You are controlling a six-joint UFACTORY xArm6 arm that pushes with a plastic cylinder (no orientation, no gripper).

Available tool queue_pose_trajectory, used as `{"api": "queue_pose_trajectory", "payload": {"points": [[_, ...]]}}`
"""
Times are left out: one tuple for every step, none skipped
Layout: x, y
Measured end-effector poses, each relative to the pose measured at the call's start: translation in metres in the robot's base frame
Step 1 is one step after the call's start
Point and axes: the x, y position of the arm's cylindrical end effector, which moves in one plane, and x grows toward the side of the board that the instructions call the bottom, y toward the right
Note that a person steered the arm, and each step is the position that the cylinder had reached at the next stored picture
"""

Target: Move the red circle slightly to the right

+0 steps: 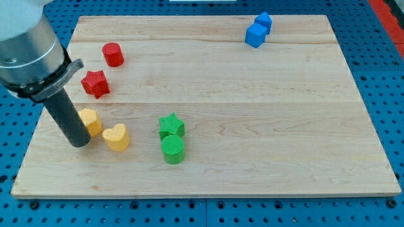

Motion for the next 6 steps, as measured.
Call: {"api": "queue_pose_trajectory", "payload": {"points": [[0.005,-0.026],[-0.012,-0.061],[-0.069,-0.06],[-0.128,-0.054],[-0.173,-0.054],[-0.19,-0.04]]}}
